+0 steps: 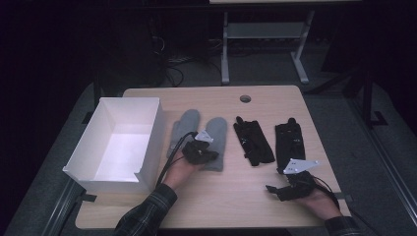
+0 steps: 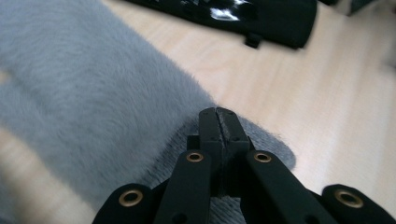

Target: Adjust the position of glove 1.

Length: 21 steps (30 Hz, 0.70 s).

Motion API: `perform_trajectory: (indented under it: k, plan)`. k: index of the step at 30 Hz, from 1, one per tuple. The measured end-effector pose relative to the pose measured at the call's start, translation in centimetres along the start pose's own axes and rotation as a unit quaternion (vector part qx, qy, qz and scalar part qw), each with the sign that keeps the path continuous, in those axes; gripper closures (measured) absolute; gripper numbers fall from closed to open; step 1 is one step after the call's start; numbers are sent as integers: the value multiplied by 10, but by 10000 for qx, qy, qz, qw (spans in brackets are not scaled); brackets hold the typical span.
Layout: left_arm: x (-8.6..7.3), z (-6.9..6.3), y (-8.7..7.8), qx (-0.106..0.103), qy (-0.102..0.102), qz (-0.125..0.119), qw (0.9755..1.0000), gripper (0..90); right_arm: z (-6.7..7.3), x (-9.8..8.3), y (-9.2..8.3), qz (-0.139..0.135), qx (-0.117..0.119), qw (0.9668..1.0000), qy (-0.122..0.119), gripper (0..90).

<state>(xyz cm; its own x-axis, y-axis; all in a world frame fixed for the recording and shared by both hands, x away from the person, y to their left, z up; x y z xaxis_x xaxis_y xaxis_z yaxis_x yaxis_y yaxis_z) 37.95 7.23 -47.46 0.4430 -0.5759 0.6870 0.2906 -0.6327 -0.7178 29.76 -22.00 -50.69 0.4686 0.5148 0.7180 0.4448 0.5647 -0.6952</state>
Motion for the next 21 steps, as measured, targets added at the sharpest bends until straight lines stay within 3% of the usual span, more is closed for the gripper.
perform_trajectory:
  k: [8, 12, 14, 21]
  plan:
    - [-17, -20, -15, -177, 89, 101, 9998, 899, 0, -1, 0, -43, 7, 10000, -16, 205]
    - [-25, -27, -21, -254, 12, 75, 9996, 899, 0, 0, 0, -20, 3, 10000, 7, 202]
    - [-31, -31, -27, -273, 97, 149, 9995, 899, 0, 0, 0, -20, 0, 10000, 10, 201]
    - [-46, -43, -41, -340, 15, 144, 9993, 899, 0, -1, 0, -48, 6, 10000, 13, 199]
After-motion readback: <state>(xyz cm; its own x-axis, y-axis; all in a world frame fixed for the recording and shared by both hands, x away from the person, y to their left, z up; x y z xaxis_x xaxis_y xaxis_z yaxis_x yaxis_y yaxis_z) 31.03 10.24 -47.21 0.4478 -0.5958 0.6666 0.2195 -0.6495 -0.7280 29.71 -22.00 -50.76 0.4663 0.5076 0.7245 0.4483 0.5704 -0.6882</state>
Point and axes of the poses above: each handheld gripper's, and its own axes: y roughly forward along the jaws, x roughly out of its top, z roughly to its left, the point moved 4 cm from there along y, roughly forward along the jaws
